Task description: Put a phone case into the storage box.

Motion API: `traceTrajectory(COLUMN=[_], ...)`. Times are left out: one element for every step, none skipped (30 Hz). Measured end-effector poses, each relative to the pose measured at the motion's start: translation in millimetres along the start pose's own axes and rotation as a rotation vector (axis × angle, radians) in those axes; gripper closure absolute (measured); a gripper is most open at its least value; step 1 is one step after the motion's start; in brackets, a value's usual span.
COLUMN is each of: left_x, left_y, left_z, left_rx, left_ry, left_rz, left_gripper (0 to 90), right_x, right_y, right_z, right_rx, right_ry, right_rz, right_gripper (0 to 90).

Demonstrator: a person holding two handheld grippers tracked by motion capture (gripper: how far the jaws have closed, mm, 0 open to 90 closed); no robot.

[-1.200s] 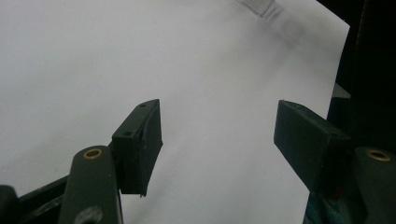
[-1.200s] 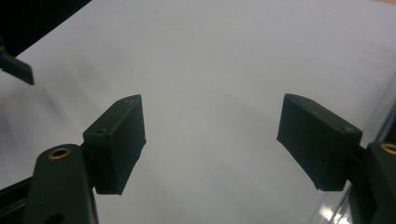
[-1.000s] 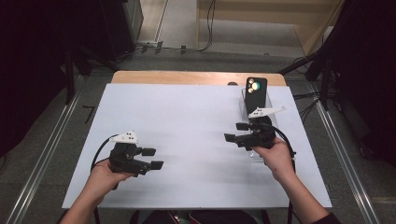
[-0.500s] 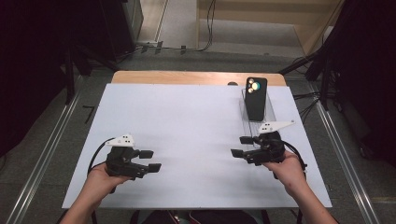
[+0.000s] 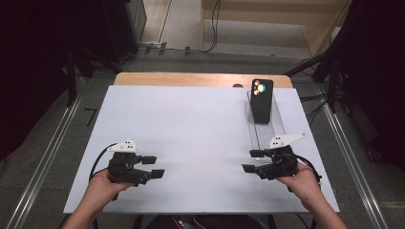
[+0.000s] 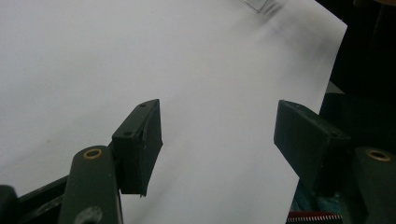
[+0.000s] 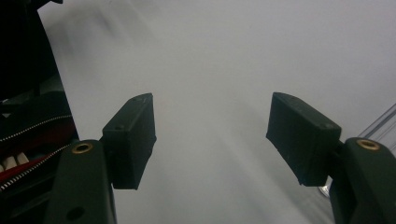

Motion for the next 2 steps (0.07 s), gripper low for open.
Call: traceTrajectory(left_x=[0.1,0.0], left_y=[0.1,0.0], left_z=[0.1,0.4], left_rx=[0.000,-0.002], left_ry=[-0.001,0.002], left_rz=[0.001,-0.001], left_gripper=[32.8,32.8], right_x=[0.4,0.5], right_y=[-0.3,-0.5], right_z=[-0.8,-1.3], right_rx=[-0.001,-0.001], right_ry=[-0.006,-0.003], right_rz=[0.003,0.009], right_gripper=[30.4,30.2])
Point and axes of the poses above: each handheld gripper's, and its own axes: y roughly backward along the jaws, z roughly out of its top, x roughly to its left, the point moved 7 cm from there along -y, roughly forward along the jaws, and after that the axes turned 15 degrees about z, right-handed, at the moved point
